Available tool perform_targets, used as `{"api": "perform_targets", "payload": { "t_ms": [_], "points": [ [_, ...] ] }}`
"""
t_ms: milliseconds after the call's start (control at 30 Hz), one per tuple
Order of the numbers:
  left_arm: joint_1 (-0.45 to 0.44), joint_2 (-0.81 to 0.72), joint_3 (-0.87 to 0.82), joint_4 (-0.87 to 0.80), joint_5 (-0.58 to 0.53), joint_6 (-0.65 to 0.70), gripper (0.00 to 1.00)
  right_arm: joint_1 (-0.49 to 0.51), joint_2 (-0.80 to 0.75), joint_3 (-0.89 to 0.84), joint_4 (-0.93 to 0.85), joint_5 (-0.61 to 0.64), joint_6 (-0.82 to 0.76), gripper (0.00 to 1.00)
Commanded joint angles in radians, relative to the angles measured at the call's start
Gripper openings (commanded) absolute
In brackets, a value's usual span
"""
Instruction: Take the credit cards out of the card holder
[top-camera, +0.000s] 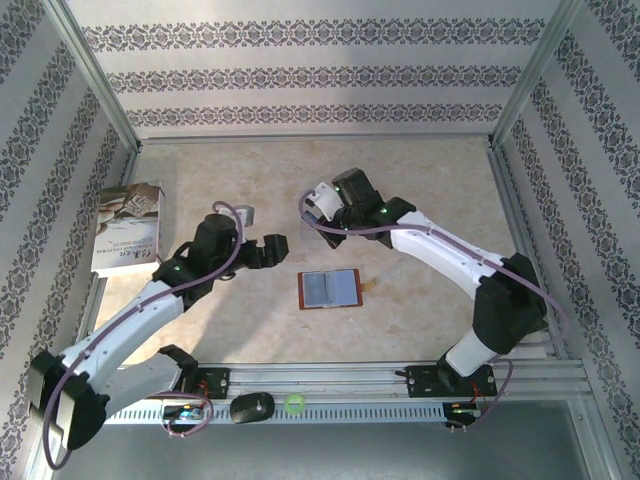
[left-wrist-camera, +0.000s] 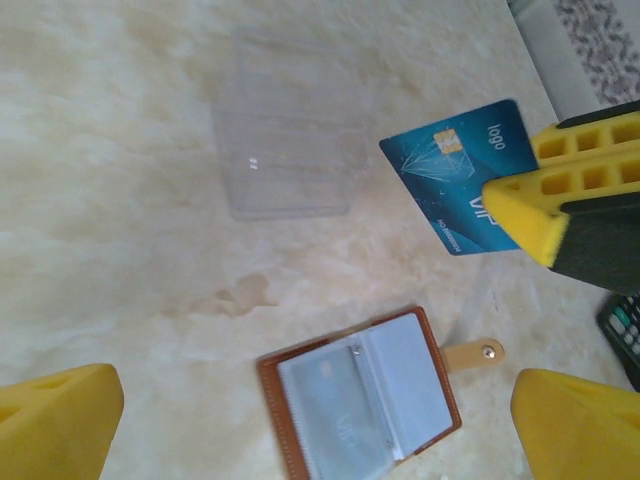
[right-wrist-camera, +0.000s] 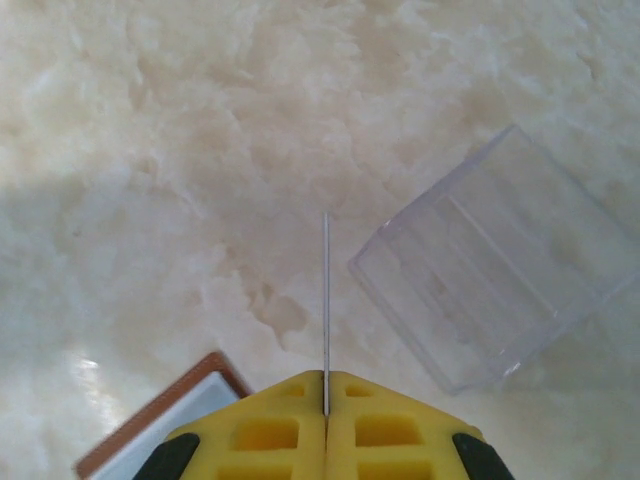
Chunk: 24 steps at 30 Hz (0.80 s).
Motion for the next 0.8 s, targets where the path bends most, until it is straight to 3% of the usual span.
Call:
{"api": "perform_targets", "payload": {
  "t_ms": [0, 467, 767],
  "points": [
    [0.044, -0.049, -0.001, -0.143, -0.036, 0.018, 1.00, 0.008, 0.065, 0.100, -0.083, 0.031, -0.210, 0.00],
    [0.096, 0.012, 0.012, -0.155, -0.011, 0.033, 1.00, -0.050, 0.411, 0.454, -0.133, 0.192, -0.480, 0.00],
    [0.114, 0.046, 0.023, -0.161, -0.004, 0.032, 1.00, -0.094, 0.525, 0.587, -0.200, 0.192, -0.571, 0.00]
  ]
}}
